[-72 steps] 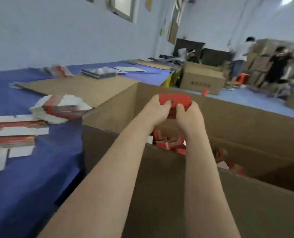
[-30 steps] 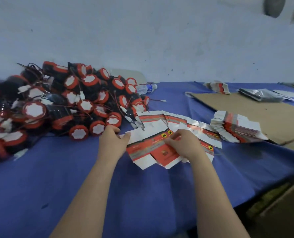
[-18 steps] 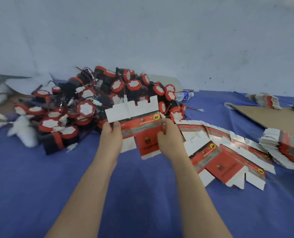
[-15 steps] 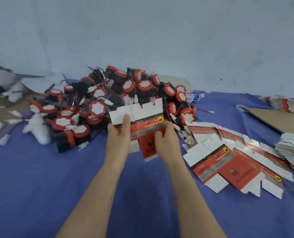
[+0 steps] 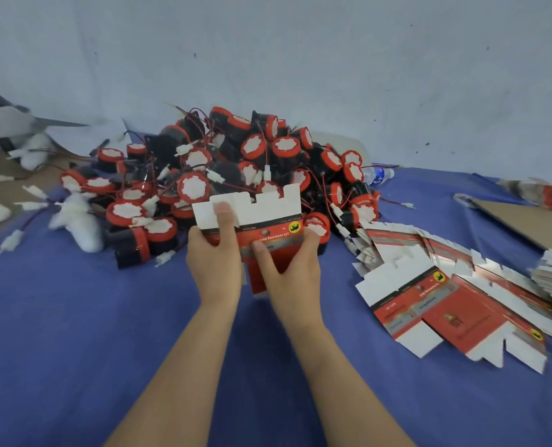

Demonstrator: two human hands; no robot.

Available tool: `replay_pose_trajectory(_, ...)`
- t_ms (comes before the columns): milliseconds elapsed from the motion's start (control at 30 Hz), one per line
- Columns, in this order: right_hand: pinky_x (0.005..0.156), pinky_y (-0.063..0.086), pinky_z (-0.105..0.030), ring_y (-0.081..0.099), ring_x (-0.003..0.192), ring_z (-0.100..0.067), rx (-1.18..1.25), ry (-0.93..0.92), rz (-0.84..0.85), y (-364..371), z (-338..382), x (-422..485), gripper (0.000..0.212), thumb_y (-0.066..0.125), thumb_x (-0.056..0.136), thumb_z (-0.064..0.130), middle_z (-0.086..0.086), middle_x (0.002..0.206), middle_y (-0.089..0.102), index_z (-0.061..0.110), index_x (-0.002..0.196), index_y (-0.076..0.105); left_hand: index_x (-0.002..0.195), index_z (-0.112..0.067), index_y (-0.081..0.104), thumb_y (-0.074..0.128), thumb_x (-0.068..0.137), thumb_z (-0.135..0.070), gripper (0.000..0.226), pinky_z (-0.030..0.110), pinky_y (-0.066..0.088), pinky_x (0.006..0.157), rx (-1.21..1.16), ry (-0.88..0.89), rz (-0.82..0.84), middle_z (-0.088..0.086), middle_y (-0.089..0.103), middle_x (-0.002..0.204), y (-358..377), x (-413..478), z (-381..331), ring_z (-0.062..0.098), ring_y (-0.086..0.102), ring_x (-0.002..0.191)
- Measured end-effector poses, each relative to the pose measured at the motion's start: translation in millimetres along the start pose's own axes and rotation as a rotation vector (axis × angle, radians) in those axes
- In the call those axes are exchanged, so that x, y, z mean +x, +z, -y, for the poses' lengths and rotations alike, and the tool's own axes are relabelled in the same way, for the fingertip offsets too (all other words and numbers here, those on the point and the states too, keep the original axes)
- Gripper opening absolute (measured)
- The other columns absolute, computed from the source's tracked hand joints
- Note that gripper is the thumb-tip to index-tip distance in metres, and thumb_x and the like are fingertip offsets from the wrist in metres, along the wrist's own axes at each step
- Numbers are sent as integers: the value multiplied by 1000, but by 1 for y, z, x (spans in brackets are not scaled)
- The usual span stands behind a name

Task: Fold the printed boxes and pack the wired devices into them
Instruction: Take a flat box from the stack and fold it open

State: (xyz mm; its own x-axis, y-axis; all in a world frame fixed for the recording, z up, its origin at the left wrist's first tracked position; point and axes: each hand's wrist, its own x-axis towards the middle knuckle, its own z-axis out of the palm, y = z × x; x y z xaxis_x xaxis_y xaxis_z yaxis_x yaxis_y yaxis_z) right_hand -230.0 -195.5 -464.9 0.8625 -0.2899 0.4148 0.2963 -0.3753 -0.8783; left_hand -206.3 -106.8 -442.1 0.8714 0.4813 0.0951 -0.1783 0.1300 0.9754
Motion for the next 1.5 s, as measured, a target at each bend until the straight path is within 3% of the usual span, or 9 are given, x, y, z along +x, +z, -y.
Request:
replay_pose_trajectory(167,102,45,-29,48,124,-10,-9,-54,-1,-4,0,2,74,71,84,35,8,136,48,31,142,26,109,-19,46,41,100,-37,22,16,46,75,80,93,69,-11,58,98,0,-3,-2,5,56,91)
replay_pose_trajectory(300,80,50,-18,59,99,-2,152,-4,-38,-11,10,7,32,56,89,50,17,106,63,30,113,52,142,-22,34,34,101,-25,41,21,37,97,-41,152,288,-11,44,138,4,-10,-5,5,43,125)
replay_pose_trajectory(467,73,50,-22,62,76,0,417,169,-80,-24,20,16,59,46,72,73,14,79,66,20,96,60,138,-32,46,37,91,-38,48,44,47,102,-188,148,550,-4,56,135,9,-22,-8,14,54,123)
replay_pose_trajectory(767,74,52,-26,61,94,-8,362,157,-28,-31,18,21,37,43,95,12,4,116,63,36,121,55,112,-43,52,39,81,-64,40,30,54,82,-121,232,463,-11,62,112,8,-33,-9,12,61,102)
replay_pose_trajectory(900,100,48,-42,53,118,-14,330,69,-20,-31,20,19,57,36,91,-3,5,129,57,44,119,52,128,-38,41,50,92,-9,47,20,47,92,115,387,451,-13,52,127,8,-31,-7,4,50,116)
replay_pose_trajectory(1100,99,46,-32,53,125,-11,655,253,264,-40,20,24,55,46,80,74,8,136,57,41,121,63,106,-47,45,37,89,9,59,5,44,67,-14,228,485,-16,55,114,3,-21,-14,-16,53,90)
replay_pose_trajectory(1267,95,51,-43,60,113,-21,451,192,143,-38,14,24,38,51,94,12,6,120,64,43,113,62,128,-44,39,53,88,-41,42,13,46,88,-10,246,590,-14,49,134,5,-29,-15,1,50,118)
replay_pose_trajectory(1367,88,52,-40,61,109,-25,515,208,100,-38,16,24,41,48,94,2,0,119,65,34,115,60,141,-40,35,37,76,-83,79,23,42,103,-90,232,644,-14,42,144,5,-30,-13,2,44,129)
replay_pose_trajectory(1500,93,49,-44,59,108,-29,577,216,96,-38,19,23,35,48,95,2,-8,121,63,28,114,61,132,-43,40,37,102,-35,31,27,34,111,38,334,600,-18,42,142,6,-32,-16,-5,37,131)
